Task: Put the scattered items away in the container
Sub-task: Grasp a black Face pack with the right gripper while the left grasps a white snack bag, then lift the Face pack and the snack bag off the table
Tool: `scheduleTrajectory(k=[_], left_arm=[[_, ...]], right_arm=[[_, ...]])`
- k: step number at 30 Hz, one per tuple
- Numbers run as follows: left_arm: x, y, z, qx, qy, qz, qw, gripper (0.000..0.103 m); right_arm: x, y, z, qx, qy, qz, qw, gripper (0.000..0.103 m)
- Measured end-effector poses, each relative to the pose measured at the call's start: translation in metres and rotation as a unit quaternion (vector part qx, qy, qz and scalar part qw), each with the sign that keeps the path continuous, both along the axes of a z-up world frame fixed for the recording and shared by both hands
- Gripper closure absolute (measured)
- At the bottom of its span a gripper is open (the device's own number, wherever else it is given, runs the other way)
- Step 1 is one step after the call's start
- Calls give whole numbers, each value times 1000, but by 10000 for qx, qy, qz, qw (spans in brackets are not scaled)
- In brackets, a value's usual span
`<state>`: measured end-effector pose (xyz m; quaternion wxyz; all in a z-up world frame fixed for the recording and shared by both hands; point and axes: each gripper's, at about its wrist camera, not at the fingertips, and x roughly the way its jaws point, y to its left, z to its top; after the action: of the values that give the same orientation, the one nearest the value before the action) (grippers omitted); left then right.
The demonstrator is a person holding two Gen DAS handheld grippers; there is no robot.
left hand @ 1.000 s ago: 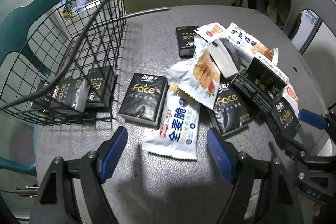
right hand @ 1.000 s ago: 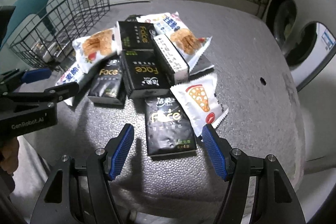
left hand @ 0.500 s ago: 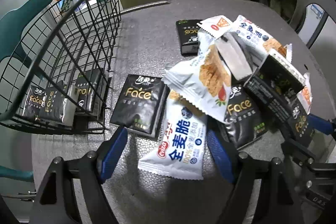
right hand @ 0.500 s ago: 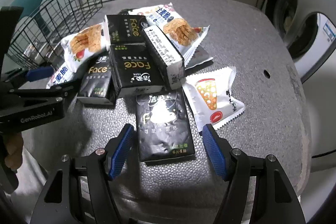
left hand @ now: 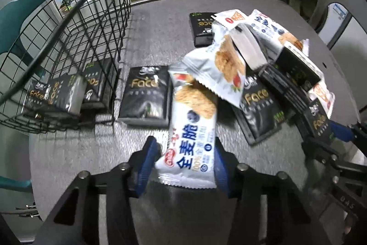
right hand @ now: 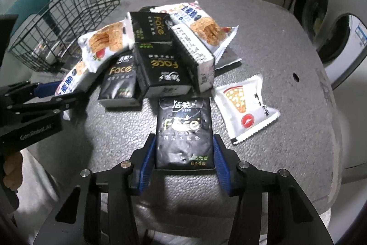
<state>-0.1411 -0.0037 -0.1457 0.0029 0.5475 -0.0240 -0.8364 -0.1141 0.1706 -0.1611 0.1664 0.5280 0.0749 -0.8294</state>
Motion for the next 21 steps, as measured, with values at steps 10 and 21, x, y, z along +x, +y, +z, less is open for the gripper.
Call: scheduleTrajectory(k=[10,21], left_arm=[[20,-5,3,-3,-89,-58,9999,47],[3,-6,-2,-158,44,0,9999,28]], right_arm=[[16,-12,1,-15,-55,117,9999,55],[3,-20,-3,137,151,62,9998,50]])
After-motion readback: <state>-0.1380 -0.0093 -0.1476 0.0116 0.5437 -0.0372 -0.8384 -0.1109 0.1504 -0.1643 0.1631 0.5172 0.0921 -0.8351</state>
